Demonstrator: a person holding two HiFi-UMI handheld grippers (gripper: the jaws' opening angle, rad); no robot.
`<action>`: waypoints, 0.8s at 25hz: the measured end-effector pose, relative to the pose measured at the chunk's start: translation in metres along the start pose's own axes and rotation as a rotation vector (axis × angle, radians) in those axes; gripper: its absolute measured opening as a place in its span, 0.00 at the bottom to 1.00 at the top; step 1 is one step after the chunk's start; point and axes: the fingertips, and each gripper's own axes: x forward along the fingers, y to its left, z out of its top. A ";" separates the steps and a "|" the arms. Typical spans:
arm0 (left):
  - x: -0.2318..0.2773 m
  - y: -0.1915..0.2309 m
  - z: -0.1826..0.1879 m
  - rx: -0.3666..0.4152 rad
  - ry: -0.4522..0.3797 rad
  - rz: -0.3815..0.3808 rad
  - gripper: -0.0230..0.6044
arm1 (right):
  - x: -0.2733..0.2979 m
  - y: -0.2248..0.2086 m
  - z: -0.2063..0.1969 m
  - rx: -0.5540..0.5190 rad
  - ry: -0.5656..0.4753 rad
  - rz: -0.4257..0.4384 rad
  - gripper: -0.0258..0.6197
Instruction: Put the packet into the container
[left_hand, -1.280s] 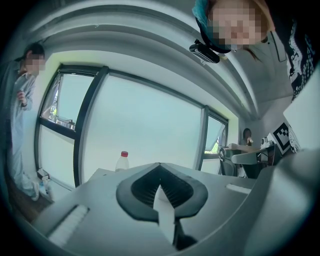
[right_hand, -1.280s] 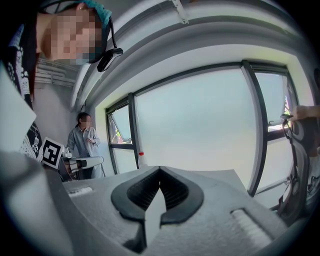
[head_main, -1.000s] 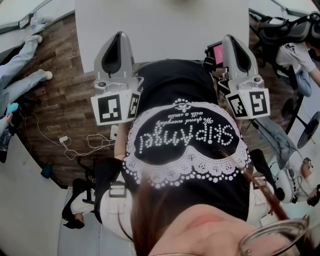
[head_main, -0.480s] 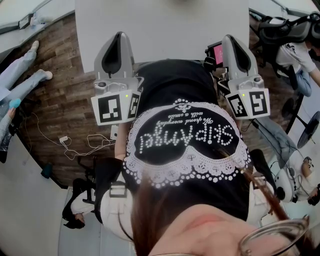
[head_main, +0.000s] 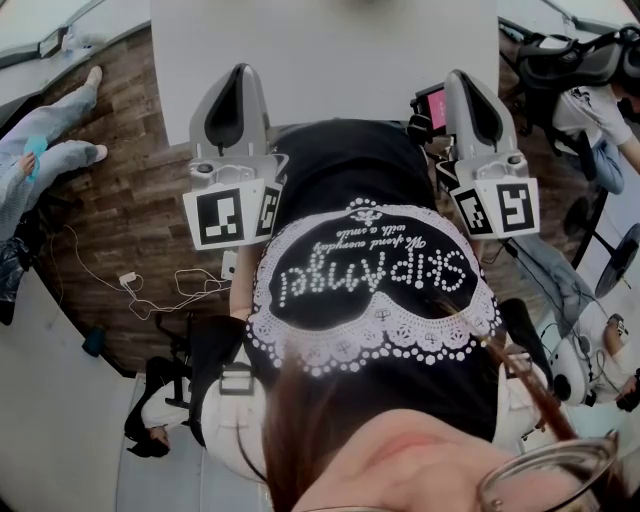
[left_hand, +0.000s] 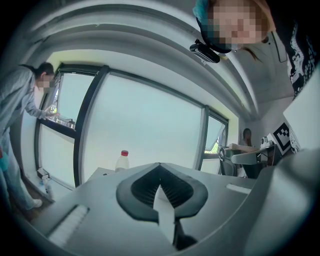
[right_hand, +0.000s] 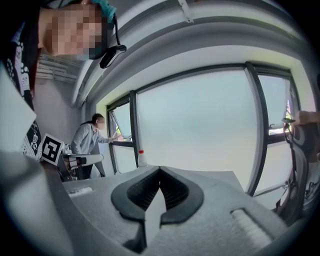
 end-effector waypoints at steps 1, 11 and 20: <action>0.000 0.000 0.000 0.000 0.000 0.000 0.04 | 0.000 0.000 0.000 0.000 0.000 0.000 0.04; 0.004 -0.003 -0.006 -0.013 0.021 -0.009 0.04 | 0.004 -0.002 -0.003 0.001 0.009 0.009 0.04; -0.009 -0.010 -0.023 -0.043 0.089 -0.039 0.04 | 0.001 0.010 -0.007 0.013 0.009 0.039 0.04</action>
